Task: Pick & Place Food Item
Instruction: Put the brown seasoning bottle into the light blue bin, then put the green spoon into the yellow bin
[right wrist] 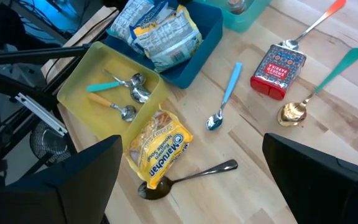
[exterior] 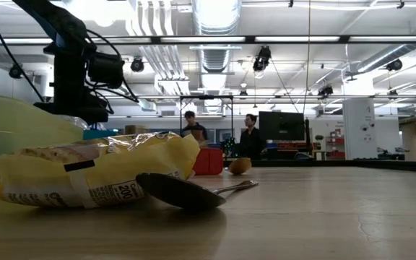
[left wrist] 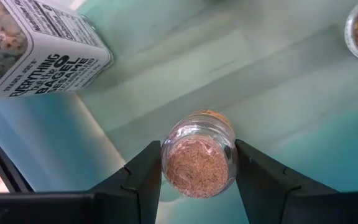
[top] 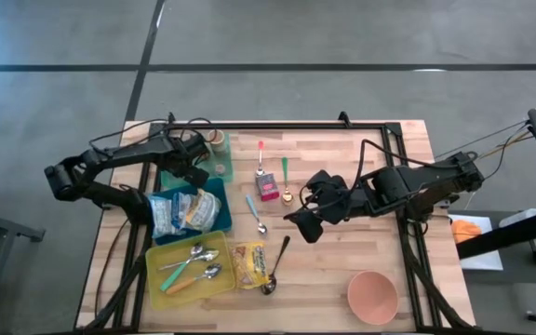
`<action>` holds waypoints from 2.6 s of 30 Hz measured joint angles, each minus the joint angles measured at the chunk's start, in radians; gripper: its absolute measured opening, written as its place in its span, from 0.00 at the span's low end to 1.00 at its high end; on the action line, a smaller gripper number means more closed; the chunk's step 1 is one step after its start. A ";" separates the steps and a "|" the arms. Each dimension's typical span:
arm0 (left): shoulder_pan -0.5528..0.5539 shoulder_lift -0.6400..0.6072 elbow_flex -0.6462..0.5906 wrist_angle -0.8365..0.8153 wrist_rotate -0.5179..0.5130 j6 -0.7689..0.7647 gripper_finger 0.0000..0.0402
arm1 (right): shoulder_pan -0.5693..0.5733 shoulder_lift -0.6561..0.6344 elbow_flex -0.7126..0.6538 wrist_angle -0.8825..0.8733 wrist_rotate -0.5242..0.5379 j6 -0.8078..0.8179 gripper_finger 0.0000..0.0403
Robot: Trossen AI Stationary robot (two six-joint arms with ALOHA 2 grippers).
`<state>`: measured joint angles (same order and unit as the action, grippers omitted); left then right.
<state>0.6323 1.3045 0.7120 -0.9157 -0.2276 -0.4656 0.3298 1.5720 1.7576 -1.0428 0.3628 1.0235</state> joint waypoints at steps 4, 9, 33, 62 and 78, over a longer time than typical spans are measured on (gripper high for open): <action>0.006 0.001 0.000 0.007 0.000 0.000 0.42 | 0.000 0.000 0.000 0.000 -0.004 -0.002 0.95; 0.007 0.001 0.001 0.007 0.014 0.000 0.42 | 0.000 0.000 0.000 0.000 -0.004 -0.002 0.95; 0.009 0.000 0.054 -0.058 0.097 0.019 0.66 | -0.001 0.000 0.000 -0.005 0.031 0.035 0.95; -0.190 -0.070 0.298 -0.150 0.544 0.389 0.66 | -0.478 0.321 -0.011 -0.179 -0.174 0.091 0.95; -0.204 -0.212 0.298 -0.192 0.543 0.525 0.66 | -0.585 0.569 -0.012 -0.090 -0.283 0.110 0.95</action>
<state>0.4282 1.0924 1.0096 -1.1075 0.3153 0.0592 -0.2551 2.1409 1.7454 -1.1331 0.0797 1.1334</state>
